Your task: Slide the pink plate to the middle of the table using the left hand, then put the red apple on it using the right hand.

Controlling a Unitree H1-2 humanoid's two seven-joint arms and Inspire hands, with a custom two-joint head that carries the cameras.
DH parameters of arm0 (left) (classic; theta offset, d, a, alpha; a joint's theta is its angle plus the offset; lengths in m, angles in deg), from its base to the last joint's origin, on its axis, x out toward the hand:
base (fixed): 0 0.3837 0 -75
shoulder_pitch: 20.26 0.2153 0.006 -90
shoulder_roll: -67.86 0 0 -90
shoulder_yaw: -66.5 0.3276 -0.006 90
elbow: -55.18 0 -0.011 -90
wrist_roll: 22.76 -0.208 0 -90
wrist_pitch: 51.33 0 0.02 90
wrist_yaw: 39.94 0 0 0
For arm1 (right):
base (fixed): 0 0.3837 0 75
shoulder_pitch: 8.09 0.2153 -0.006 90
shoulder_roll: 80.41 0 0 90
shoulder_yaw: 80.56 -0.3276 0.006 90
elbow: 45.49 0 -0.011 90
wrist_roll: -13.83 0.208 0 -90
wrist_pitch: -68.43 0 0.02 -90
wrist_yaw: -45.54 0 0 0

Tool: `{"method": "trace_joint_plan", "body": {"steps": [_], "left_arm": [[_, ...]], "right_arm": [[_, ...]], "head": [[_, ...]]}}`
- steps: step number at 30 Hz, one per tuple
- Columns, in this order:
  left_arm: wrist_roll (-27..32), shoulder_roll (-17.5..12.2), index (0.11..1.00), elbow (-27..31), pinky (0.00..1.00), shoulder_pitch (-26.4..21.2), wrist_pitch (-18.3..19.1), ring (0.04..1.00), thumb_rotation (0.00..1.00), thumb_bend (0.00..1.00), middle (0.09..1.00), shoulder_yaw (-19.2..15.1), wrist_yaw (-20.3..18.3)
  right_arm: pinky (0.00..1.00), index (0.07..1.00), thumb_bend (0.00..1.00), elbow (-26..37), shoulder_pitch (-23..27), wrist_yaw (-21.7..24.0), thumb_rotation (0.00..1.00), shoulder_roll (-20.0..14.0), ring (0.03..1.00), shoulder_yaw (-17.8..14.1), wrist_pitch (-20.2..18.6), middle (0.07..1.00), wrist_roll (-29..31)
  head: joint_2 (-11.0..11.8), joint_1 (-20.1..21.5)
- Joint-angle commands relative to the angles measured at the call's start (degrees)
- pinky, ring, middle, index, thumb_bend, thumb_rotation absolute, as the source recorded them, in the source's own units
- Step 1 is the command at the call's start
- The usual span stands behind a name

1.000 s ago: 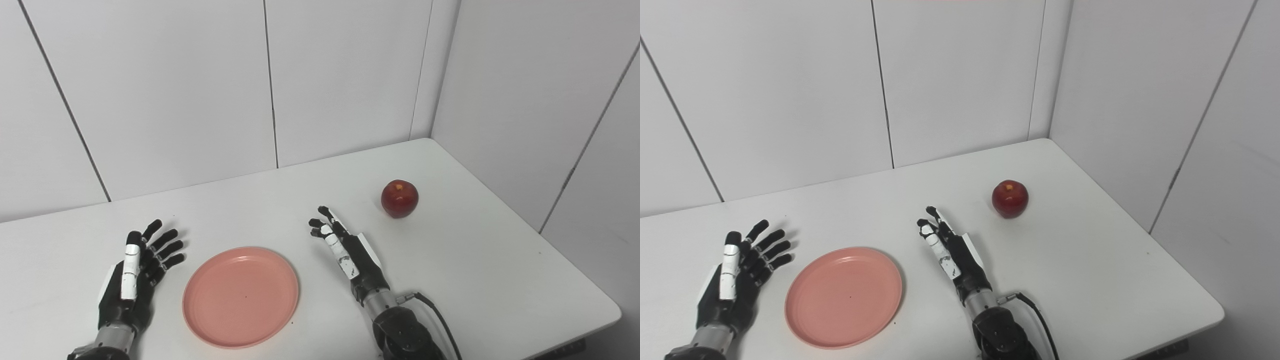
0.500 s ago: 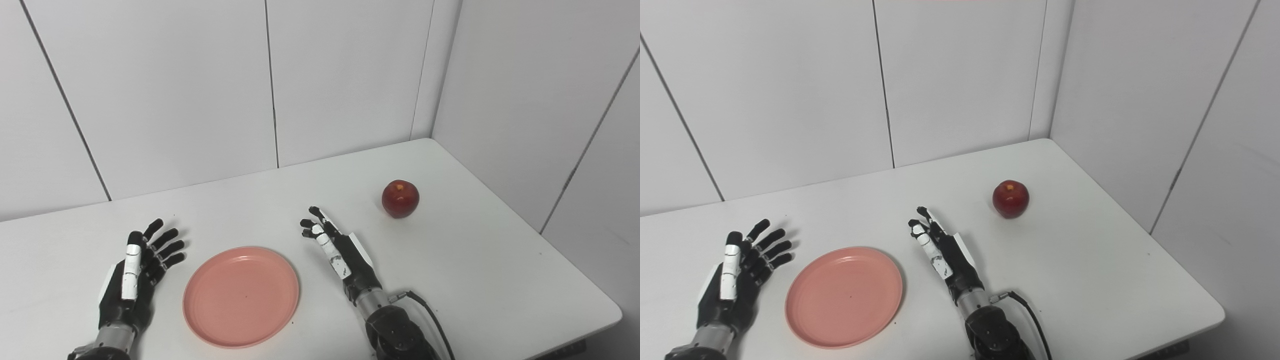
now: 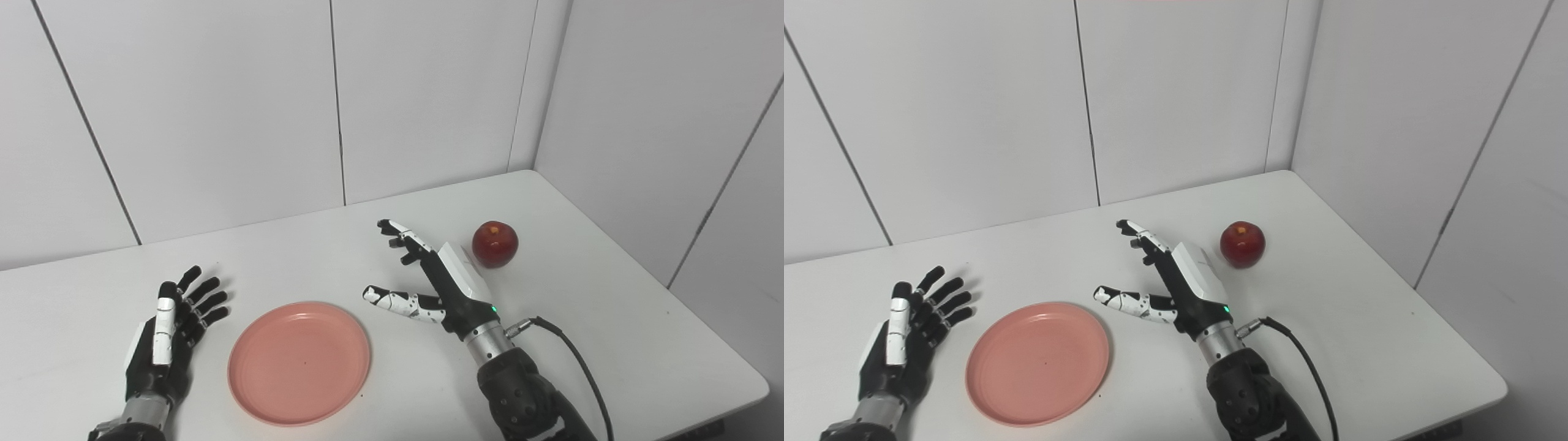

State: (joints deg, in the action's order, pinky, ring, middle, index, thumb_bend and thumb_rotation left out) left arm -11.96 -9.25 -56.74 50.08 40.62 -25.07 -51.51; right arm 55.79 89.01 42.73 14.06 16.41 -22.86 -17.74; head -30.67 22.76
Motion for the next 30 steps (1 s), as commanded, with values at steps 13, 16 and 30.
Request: {"method": "trace_joint_plan", "body": {"steps": [13,16,30], "left_arm": [[-0.6,0.1,0.869,-3.1,0.73,0.8,1.9,0.786,0.93,0.70,0.818,-0.1,1.2],[-0.6,0.0,0.875,-3.5,0.74,0.7,1.6,0.789,0.95,0.70,0.829,0.0,1.1],[-0.6,-0.2,0.879,-3.0,0.74,0.6,1.7,0.790,0.96,0.68,0.824,0.2,0.8]], "right_arm": [[0.60,0.854,0.92,1.4,7.9,-3.0,0.65,-5.0,0.735,-4.0,1.9,0.822,-8.7],[0.65,0.850,0.94,0.4,9.2,-4.2,0.69,-6.9,0.770,-4.0,2.0,0.832,-11.7],[0.72,0.780,0.94,-6.6,14.4,-7.0,0.80,-15.5,0.771,-4.1,1.8,0.796,-19.3]], "head": [[0.6,-0.1],[0.7,-0.2],[1.0,-0.5]]}}
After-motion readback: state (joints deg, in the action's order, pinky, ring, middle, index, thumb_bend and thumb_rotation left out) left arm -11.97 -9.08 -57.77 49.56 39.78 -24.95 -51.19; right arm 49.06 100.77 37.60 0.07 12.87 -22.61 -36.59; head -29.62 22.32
